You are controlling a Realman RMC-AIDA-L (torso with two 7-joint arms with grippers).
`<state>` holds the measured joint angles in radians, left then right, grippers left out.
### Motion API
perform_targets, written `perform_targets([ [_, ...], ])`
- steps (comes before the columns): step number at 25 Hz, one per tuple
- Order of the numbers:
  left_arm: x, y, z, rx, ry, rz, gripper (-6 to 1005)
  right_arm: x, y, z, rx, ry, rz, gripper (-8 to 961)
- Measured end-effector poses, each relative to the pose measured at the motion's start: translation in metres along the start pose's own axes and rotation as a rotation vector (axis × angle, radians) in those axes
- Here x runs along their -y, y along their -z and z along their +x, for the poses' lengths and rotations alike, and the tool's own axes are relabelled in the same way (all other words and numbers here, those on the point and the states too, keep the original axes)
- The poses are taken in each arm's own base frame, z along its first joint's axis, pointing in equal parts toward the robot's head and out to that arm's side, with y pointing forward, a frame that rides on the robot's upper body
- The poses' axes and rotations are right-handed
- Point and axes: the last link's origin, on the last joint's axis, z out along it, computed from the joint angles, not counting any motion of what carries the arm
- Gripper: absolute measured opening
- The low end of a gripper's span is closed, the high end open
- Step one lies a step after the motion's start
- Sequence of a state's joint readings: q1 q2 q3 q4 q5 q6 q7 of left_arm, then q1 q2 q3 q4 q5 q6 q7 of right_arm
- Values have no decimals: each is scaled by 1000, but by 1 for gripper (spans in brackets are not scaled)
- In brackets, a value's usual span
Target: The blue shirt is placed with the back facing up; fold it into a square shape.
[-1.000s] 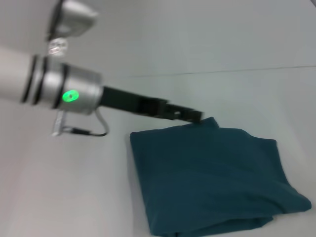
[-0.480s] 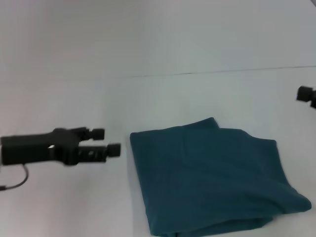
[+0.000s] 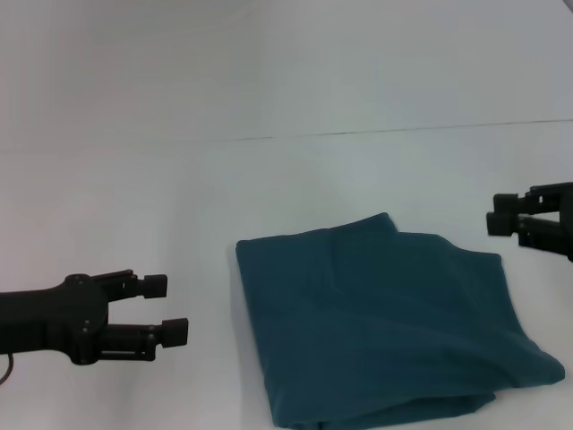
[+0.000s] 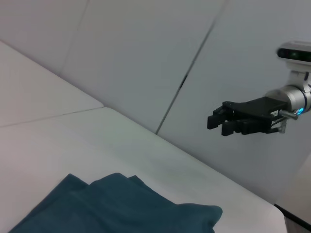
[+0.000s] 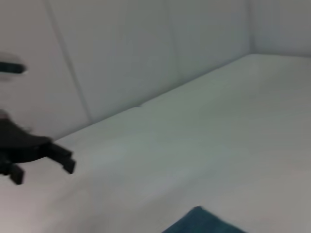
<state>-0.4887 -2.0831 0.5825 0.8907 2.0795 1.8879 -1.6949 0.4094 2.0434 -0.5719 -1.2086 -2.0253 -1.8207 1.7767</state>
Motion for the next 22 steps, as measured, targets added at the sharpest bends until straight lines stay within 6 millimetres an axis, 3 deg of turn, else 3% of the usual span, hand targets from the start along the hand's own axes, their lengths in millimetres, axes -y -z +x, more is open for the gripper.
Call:
perform_targets([
  [5,11,-8,-1,35,97,44,950,-5,1,0,-28,7,-43,277],
  [10,25,-41,8,197,197,103,950,-8,8,10,-116,2,-38,419],
  [12,27,-45,10,221,209,119,950,-8,9,13,-136,-5,-35,482],
  [17,42,-68,26,320,304,238,949,-6,13,30,-201,-46,-14,474],
  [22,51,-89,48,347,405,311,948,-6,17,38,-217,-48,0,526],
])
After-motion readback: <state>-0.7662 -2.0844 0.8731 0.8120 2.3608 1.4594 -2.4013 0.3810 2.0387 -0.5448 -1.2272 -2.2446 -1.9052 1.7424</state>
